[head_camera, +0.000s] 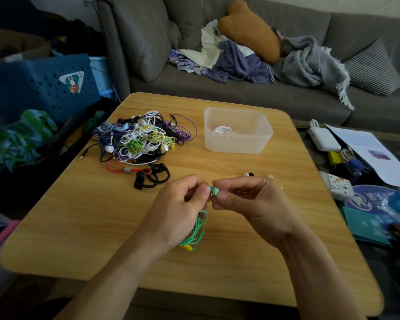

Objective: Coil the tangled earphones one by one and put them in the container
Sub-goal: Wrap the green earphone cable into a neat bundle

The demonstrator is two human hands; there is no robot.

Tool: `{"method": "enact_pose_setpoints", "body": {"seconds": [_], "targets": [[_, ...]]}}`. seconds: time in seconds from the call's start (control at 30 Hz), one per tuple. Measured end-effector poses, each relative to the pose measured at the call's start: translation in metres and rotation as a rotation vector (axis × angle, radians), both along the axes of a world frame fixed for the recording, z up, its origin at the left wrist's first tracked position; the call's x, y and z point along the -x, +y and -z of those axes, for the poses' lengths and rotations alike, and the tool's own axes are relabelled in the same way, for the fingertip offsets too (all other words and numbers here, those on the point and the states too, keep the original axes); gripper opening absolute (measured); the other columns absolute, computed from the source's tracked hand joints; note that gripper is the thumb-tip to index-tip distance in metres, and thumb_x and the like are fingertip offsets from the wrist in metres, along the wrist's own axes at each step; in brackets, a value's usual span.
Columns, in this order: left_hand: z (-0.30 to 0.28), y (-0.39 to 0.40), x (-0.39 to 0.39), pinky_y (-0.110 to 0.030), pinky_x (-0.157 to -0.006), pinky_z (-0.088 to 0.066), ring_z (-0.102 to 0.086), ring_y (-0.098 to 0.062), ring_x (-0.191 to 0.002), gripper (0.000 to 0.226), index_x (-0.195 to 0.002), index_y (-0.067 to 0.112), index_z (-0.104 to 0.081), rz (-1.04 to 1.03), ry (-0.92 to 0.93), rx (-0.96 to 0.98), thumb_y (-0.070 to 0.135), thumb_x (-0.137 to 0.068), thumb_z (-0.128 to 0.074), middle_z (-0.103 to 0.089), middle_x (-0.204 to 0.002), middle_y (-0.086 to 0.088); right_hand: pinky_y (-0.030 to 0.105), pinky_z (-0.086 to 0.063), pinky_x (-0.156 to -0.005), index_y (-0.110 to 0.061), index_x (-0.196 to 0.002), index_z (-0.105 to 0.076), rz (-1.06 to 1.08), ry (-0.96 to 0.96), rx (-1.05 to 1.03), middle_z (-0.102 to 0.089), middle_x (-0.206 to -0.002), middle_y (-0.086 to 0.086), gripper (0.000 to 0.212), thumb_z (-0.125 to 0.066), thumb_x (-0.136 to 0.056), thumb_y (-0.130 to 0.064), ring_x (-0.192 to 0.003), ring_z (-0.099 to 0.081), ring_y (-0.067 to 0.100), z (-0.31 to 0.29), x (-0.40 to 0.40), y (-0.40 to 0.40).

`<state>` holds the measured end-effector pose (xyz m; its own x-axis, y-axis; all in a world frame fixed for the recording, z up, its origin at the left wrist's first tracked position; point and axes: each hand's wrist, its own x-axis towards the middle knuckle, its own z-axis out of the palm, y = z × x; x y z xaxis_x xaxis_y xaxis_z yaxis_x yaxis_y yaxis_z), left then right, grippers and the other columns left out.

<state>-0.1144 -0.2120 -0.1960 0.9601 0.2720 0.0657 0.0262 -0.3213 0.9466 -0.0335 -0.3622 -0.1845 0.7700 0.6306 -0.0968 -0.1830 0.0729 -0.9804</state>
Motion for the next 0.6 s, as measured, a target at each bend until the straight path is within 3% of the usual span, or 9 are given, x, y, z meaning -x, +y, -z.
{"method": "enact_pose_setpoints", "body": {"seconds": [0.13, 0.37, 0.6], "targets": [[-0.0012, 0.001, -0.0001, -0.012, -0.055, -0.038, -0.051, 0.001, -0.056, 0.026, -0.075, 0.022, -0.062, -0.03, -0.027, -0.002, 0.02, -0.099, -0.052, -0.059, -0.061, 0.008, 0.027, -0.059, -0.074, -0.003, -0.084, -0.079, -0.029, 0.131, -0.074, -0.075, -0.088, 0.021, 0.021, -0.071, -0.065, 0.001, -0.08, -0.074, 0.025, -0.0019, 0.0005, 0.002], [-0.0008, 0.0015, 0.0004, -0.011, -0.056, -0.039, -0.053, 0.001, -0.057, 0.023, -0.077, 0.02, -0.064, -0.045, -0.054, -0.023, 0.019, -0.098, -0.054, -0.06, -0.061, 0.01, 0.027, -0.059, -0.074, -0.002, -0.085, -0.079, -0.016, 0.171, -0.089, -0.074, -0.089, 0.021, 0.02, -0.069, -0.067, 0.001, -0.082, -0.074, 0.025, -0.002, 0.0006, 0.0037], [0.0007, 0.0003, 0.0011, -0.011, -0.052, -0.037, -0.05, -0.005, -0.054, 0.022, -0.077, 0.016, -0.063, -0.038, -0.087, -0.083, 0.018, -0.097, -0.055, -0.06, -0.062, -0.003, 0.027, -0.06, -0.072, 0.002, -0.087, -0.076, 0.004, 0.202, -0.074, -0.074, -0.091, 0.023, 0.02, -0.069, -0.067, 0.001, -0.079, -0.074, 0.024, -0.0021, 0.0003, 0.0032]]}}
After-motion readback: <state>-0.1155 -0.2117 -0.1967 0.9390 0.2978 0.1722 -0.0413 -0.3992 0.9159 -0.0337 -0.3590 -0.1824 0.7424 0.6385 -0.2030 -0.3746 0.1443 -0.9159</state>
